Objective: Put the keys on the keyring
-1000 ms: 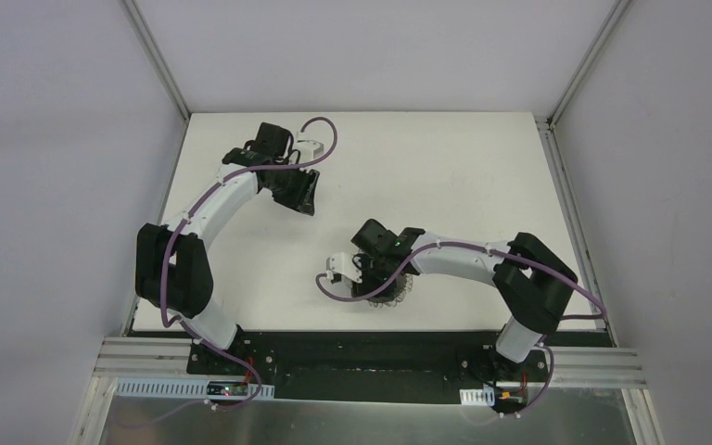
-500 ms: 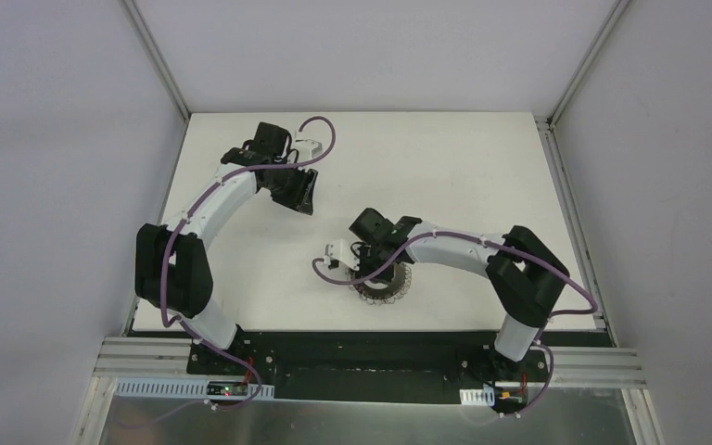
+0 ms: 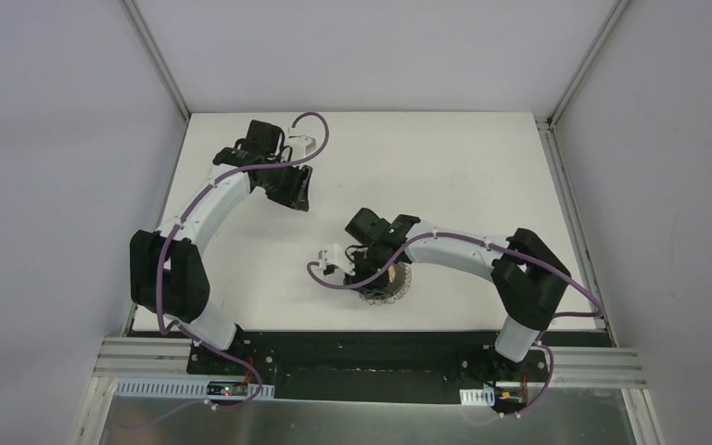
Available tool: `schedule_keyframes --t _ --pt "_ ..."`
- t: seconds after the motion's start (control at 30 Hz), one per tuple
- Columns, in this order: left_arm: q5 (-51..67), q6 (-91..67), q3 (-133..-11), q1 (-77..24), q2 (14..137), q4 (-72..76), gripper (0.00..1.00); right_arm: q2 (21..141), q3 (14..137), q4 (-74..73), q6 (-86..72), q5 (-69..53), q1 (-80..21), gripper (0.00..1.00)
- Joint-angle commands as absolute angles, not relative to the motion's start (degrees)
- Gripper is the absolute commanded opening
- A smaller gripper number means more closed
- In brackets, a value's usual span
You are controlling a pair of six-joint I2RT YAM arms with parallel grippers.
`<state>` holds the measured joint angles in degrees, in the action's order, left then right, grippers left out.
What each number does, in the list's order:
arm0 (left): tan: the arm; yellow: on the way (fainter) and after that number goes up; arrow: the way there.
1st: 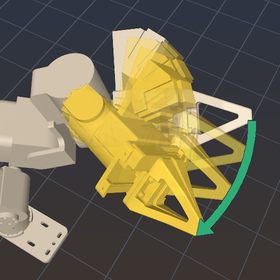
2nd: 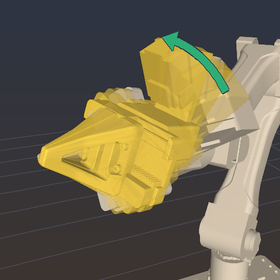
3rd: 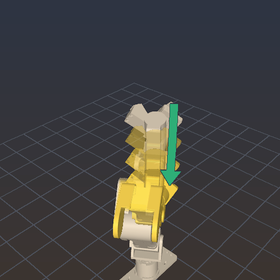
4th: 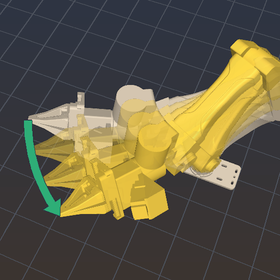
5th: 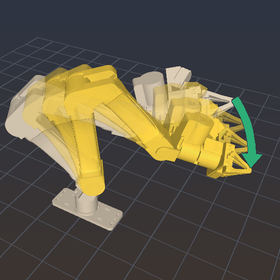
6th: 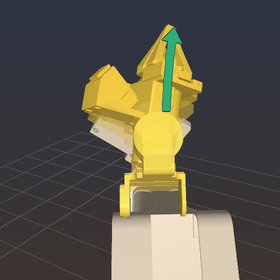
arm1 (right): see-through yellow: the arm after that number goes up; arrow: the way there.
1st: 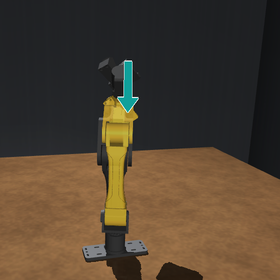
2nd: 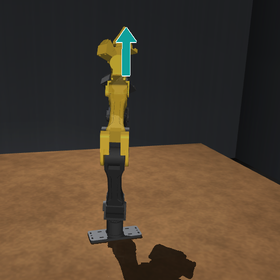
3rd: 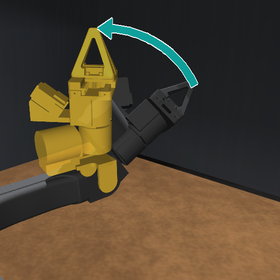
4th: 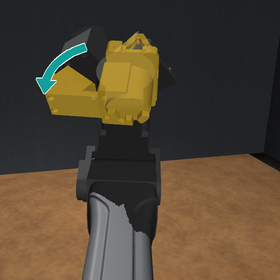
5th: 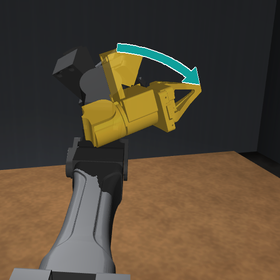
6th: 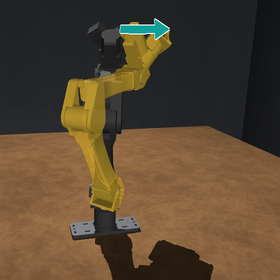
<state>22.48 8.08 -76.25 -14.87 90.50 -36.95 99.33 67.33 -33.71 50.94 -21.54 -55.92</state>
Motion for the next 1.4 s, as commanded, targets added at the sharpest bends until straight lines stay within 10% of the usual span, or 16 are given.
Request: schedule_keyframes --t 0.0,0.5,0.9,1.37 --pt "23.0 7.9 -77.3 -13.7 88.4 -38.8 0.43 99.0 69.3 -34.5 53.0 -22.3 -58.5 0.44" --pt "24.9 8.0 -77.1 -12.6 88.6 -38.8 0.43 104.1 70.2 -32.4 54.6 -14.7 -61.0 0.43" --pt "25.4 7.8 -77.5 -12.1 88.8 -39.1 0.43 103.9 72.1 -34.0 55.2 -11.6 -61.3 0.00" --pt "23.8 7.5 -78.0 -10.8 87.1 -39.1 0.43 98.5 79.2 -38.0 52.5 -10.3 -56.5 0.00"
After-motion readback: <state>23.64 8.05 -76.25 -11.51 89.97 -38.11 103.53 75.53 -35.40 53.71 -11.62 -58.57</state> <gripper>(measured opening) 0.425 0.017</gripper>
